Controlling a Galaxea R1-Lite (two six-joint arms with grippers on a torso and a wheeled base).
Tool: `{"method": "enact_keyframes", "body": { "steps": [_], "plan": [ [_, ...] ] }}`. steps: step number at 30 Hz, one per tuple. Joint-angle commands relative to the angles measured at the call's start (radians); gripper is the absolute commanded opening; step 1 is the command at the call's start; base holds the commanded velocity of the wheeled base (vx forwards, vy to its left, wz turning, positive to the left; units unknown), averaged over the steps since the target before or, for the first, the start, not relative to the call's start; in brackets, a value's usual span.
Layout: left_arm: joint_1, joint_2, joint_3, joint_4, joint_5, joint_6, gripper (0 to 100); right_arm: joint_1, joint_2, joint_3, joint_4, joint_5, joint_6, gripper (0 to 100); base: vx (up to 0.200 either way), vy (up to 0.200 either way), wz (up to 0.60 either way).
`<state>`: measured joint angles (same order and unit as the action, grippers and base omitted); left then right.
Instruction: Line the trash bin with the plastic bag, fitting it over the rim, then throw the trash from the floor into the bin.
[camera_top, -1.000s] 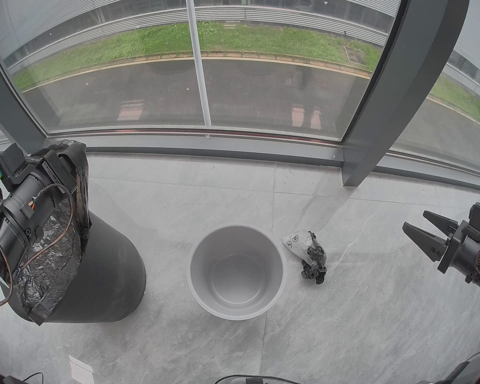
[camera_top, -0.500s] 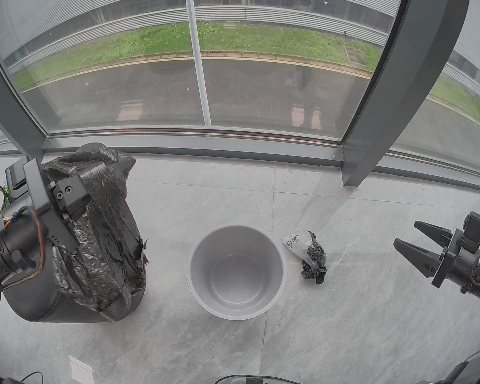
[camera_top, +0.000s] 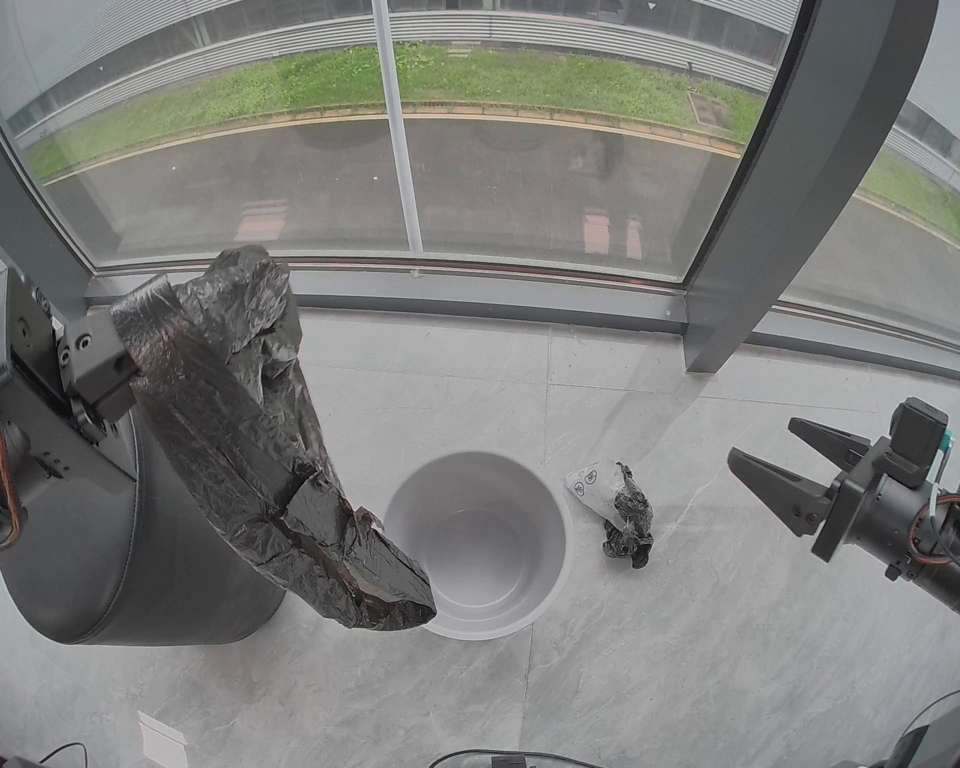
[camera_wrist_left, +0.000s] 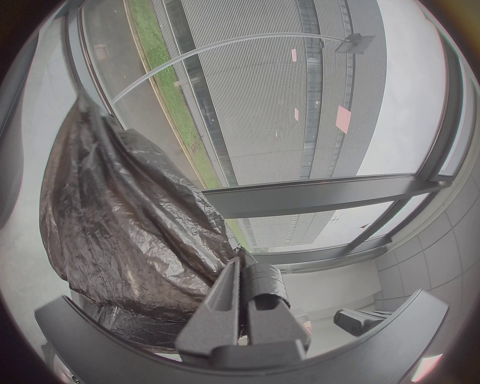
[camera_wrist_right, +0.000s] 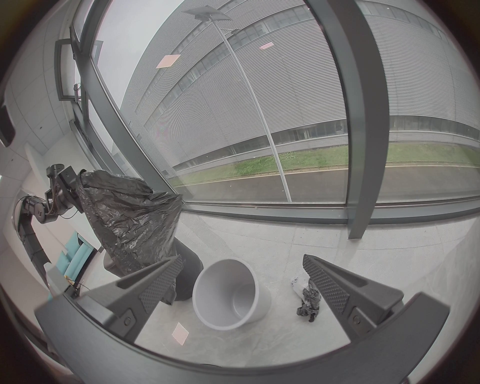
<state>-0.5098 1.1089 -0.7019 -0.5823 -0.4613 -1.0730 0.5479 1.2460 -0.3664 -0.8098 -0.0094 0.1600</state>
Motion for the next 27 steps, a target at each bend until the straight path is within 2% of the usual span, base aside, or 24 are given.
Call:
{"method": "enact_keyframes", "body": {
  "steps": [1, 3, 8, 12, 22, 27],
  "plan": [
    [-0.050, 0.017, -0.053, 0.004, 0.004, -0.028, 0, 0.153, 0.155, -0.106, -0.002, -0.113, 0.019, 100, 0.000, 0.000, 0.00],
    [-0.059, 0.031, -0.071, 0.018, 0.006, -0.035, 0, 0.188, 0.228, -0.140, -0.003, -0.150, 0.019, 100, 0.000, 0.000, 0.00],
    [-0.072, 0.051, -0.145, 0.110, 0.009, -0.036, 0, 0.227, 0.316, -0.201, -0.002, -0.193, 0.021, 100, 0.000, 0.000, 0.00],
    [-0.122, 0.088, -0.199, 0.151, 0.075, -0.036, 0, 0.291, 0.363, -0.246, -0.003, -0.248, 0.015, 100, 0.000, 0.000, 0.00],
    [-0.208, 0.160, -0.254, 0.151, 0.145, -0.036, 0, 0.426, 0.438, -0.286, -0.003, -0.258, 0.012, 100, 0.000, 0.000, 0.00],
    [-0.220, 0.164, -0.257, 0.151, 0.161, -0.036, 0, 0.468, 0.507, -0.307, -0.003, -0.296, 0.015, 100, 0.000, 0.000, 0.00]
  ]
}}
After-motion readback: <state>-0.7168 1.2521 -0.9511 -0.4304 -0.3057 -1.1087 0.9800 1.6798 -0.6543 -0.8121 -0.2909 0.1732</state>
